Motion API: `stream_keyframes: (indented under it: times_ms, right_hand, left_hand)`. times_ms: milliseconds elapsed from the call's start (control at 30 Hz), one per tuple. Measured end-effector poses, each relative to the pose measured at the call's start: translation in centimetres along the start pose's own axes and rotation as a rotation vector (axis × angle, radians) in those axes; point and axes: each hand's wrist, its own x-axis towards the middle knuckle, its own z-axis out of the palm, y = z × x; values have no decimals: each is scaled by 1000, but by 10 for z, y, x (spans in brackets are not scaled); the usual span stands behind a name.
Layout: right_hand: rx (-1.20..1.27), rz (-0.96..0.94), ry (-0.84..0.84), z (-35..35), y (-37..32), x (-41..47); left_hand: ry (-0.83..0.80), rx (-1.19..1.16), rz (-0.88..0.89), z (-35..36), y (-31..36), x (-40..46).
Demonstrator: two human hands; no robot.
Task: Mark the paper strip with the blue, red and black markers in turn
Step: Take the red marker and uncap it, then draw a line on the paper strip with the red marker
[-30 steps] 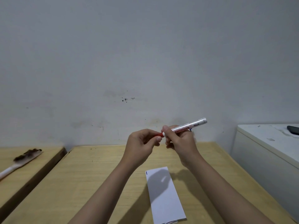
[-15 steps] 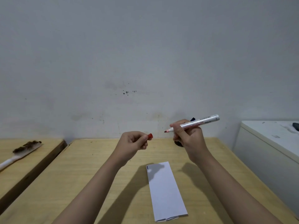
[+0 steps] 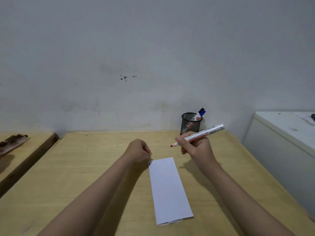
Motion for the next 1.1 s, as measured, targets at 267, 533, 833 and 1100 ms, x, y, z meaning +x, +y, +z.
stream_keyframes:
  times_ms: [267, 533, 833, 1100]
  right_hand:
    - [2, 95, -14, 8, 22, 1]
    - [58, 354, 79, 42, 50, 10]
    - [-33, 412, 119, 56, 82, 9]
    - [-106, 346, 115, 58, 91, 5]
  left_hand:
    - [-9, -84, -37, 6, -16, 2]
    - [71, -194, 2, 7, -32, -42]
    - [119, 87, 104, 15, -31, -55]
    - [125, 195, 151, 12, -39, -49]
